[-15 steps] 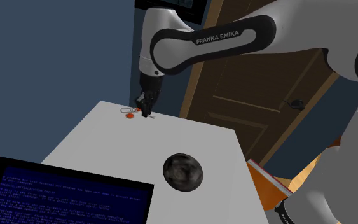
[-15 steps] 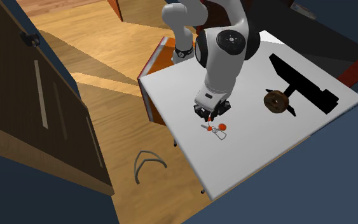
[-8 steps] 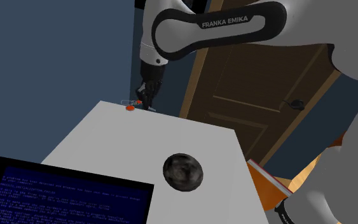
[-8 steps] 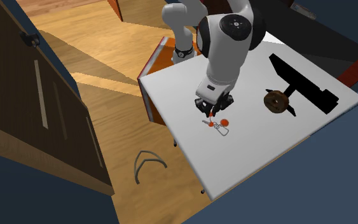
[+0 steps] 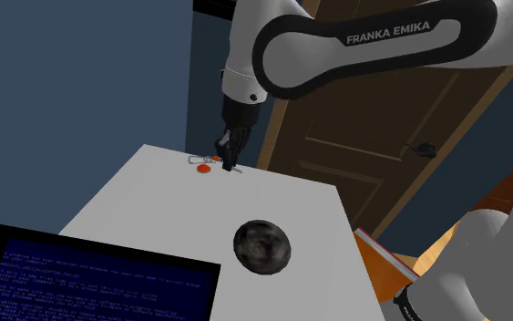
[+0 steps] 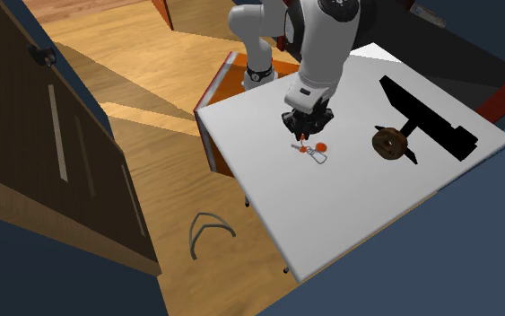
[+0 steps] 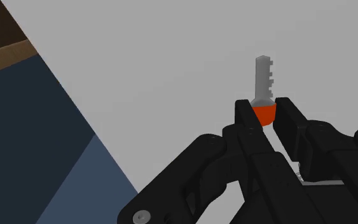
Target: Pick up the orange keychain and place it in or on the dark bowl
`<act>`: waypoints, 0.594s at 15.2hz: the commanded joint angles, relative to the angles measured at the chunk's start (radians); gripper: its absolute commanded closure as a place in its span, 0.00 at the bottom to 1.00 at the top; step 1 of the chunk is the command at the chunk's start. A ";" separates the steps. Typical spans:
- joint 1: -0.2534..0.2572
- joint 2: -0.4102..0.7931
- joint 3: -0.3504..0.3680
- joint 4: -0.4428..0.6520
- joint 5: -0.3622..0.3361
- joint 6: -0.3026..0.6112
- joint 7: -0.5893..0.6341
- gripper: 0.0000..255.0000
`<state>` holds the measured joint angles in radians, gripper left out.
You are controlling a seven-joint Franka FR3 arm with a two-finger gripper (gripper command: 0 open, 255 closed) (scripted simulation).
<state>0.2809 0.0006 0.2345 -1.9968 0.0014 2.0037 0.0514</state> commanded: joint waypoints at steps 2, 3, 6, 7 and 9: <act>0.012 -0.114 0.011 -0.128 0.030 0.017 0.010 1.00; 0.018 -0.150 0.015 -0.166 0.041 0.019 0.014 1.00; 0.039 -0.260 0.027 -0.272 0.073 0.020 0.027 1.00; 0.047 -0.296 0.031 -0.306 0.084 0.018 0.032 1.00; 0.066 -0.369 0.040 -0.369 0.108 0.010 0.043 1.00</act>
<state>0.3380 -0.3359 0.2689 -2.3375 0.0984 2.0170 0.0872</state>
